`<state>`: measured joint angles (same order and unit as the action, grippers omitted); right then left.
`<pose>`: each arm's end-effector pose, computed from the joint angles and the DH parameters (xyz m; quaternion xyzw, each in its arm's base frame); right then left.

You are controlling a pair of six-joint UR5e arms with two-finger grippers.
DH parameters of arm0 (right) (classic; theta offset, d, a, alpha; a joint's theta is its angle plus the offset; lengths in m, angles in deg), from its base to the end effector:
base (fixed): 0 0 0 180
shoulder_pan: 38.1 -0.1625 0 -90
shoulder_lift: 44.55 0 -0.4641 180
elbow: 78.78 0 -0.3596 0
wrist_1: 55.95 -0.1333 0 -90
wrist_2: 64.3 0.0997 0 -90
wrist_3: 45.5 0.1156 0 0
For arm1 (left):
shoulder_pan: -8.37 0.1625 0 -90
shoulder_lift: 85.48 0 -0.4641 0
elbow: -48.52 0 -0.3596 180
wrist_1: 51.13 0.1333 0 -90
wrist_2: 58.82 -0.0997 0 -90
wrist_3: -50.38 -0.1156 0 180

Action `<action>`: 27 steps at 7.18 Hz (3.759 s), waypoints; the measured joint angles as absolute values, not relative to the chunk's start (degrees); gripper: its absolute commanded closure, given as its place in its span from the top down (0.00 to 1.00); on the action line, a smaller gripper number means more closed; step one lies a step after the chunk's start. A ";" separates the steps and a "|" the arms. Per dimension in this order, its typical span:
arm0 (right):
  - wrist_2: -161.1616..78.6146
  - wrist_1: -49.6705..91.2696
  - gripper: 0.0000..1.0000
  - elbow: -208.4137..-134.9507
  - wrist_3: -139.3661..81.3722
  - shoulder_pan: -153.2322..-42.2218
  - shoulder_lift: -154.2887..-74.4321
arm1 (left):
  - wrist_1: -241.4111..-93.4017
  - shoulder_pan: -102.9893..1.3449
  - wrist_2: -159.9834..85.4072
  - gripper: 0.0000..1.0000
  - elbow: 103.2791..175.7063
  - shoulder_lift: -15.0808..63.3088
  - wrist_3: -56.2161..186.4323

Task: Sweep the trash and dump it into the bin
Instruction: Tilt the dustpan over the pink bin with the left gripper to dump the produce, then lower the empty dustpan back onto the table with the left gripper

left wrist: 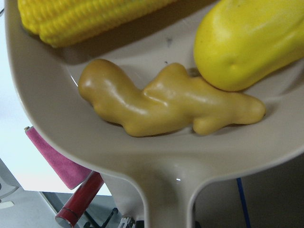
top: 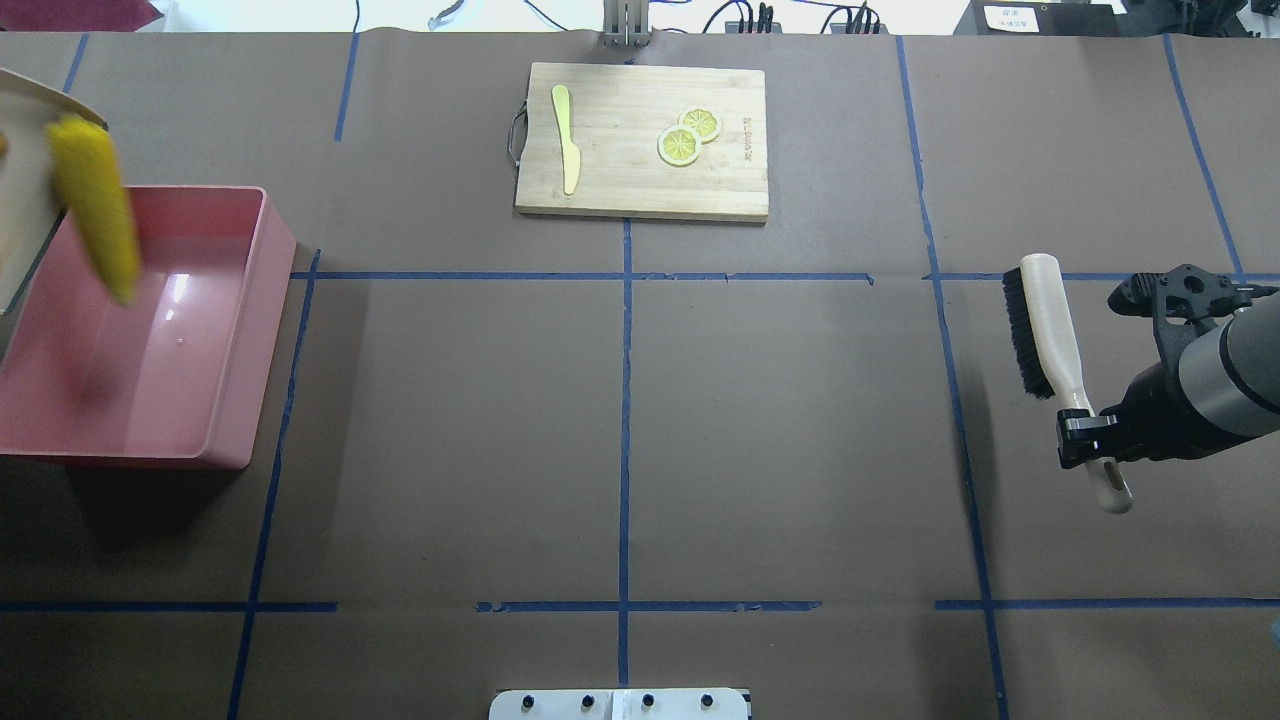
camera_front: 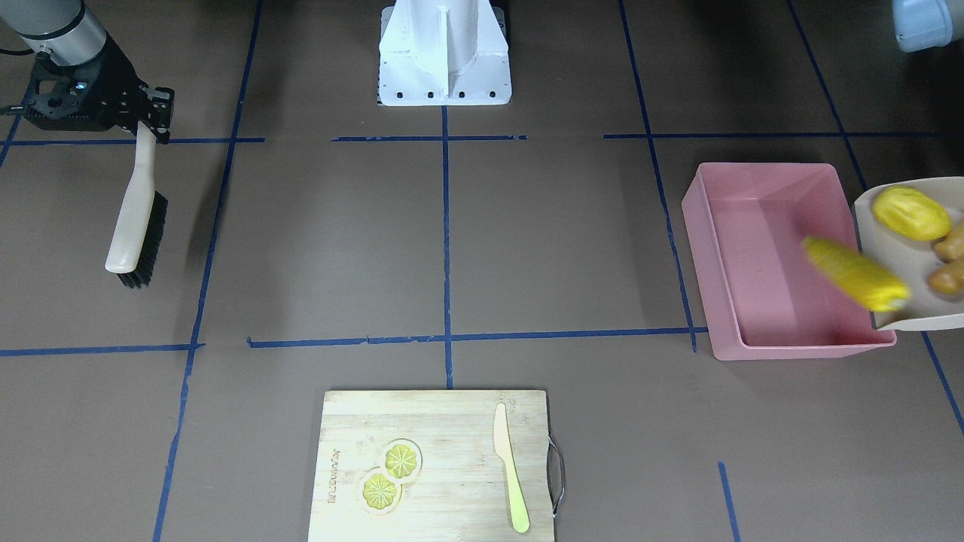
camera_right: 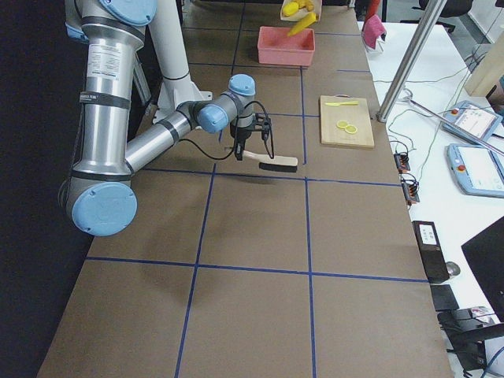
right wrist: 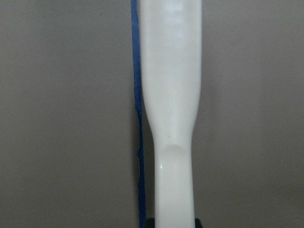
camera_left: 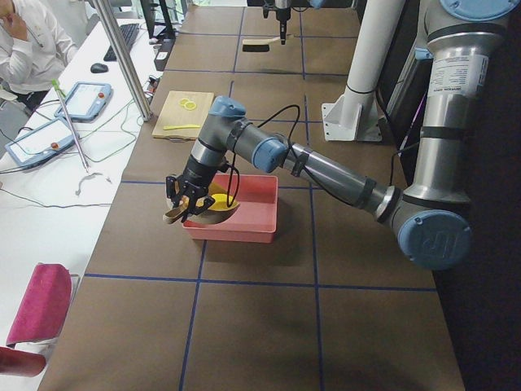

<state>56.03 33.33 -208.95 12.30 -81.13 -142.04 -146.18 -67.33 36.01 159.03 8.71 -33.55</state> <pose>-0.2269 -0.3143 0.4569 -0.0292 -0.3726 0.0124 0.9274 0.0048 -0.5192 0.5256 0.2338 -0.1130 0.7371 0.6239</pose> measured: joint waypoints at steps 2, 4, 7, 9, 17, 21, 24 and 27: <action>56.03 33.31 0.00 -208.94 12.32 -81.09 -141.94 | -143.16 -66.74 32.60 0.00 159.13 9.76 -36.71; 56.03 33.27 0.00 -208.99 12.33 -81.08 -141.87 | -141.73 -66.55 31.46 0.00 159.21 10.11 -37.38; 56.03 33.26 0.00 -209.10 12.33 -81.09 -141.85 | -134.32 -65.29 43.96 0.00 159.76 17.01 -28.02; 56.04 33.30 0.00 -209.20 12.32 -81.27 -141.97 | -132.06 -59.38 52.81 0.01 160.41 21.22 -15.86; 56.55 32.80 0.00 -209.39 4.36 -85.01 -147.43 | -135.84 -26.11 45.94 0.07 153.78 31.84 21.34; 57.76 25.66 0.02 -207.24 -0.91 -86.79 -155.99 | -136.43 -24.93 43.21 0.18 152.79 32.39 23.93; 61.19 24.96 0.03 -204.99 -2.30 -86.58 -156.66 | -136.38 -23.56 39.61 1.00 152.85 32.01 23.90; 64.88 24.55 0.05 -202.08 -5.29 -86.45 -156.71 | -136.18 -25.52 38.94 1.00 155.45 31.90 24.04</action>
